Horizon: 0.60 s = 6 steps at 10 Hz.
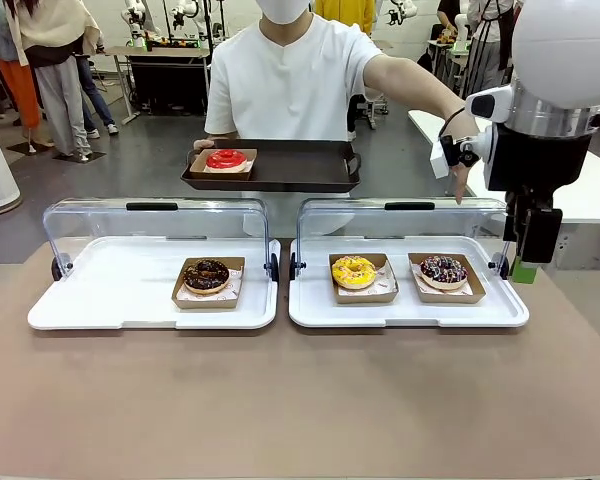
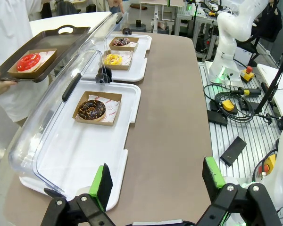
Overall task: Provide the desired donut to the person.
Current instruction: Pick up and lift the Paper togo box containing the Donut pointed at by the person.
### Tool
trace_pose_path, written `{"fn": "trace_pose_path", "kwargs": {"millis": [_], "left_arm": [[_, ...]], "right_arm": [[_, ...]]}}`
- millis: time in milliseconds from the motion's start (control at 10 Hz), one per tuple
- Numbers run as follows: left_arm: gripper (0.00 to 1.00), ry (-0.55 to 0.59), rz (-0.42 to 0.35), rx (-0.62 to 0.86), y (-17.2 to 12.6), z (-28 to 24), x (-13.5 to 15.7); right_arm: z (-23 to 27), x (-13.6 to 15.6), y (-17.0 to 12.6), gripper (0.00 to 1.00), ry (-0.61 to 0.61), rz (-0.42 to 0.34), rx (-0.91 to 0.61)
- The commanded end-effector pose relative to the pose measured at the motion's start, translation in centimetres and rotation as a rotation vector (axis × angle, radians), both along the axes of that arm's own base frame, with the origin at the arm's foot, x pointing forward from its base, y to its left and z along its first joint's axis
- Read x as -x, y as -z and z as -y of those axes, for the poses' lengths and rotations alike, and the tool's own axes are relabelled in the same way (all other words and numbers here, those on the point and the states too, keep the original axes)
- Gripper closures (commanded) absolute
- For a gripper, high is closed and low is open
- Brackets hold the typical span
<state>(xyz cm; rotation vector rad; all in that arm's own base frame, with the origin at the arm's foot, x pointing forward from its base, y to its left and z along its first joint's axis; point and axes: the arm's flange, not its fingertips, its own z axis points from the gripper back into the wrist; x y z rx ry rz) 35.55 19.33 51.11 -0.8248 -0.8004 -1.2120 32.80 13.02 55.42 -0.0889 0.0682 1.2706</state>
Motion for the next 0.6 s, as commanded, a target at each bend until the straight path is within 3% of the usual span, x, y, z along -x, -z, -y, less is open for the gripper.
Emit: {"fn": "trace_pose_path", "kwargs": {"millis": [0, 100, 500], "left_arm": [[0.00, 0.001, 0.010, 0.015, -0.1, 0.0, 0.0], [0.00, 0.001, 0.010, 0.015, -0.1, 0.0, 0.0], [0.00, 0.001, 0.010, 0.015, -0.1, 0.0, 0.0]], "right_arm": [[-0.1, -0.1, 0.1, 0.00, -0.022, 0.007, 0.006], [0.0, 0.0, 0.0, 0.00, 0.000, 0.000, 0.000], [-0.9, -0.2, 4.4, 0.00, 0.045, 0.112, 0.016]]}}
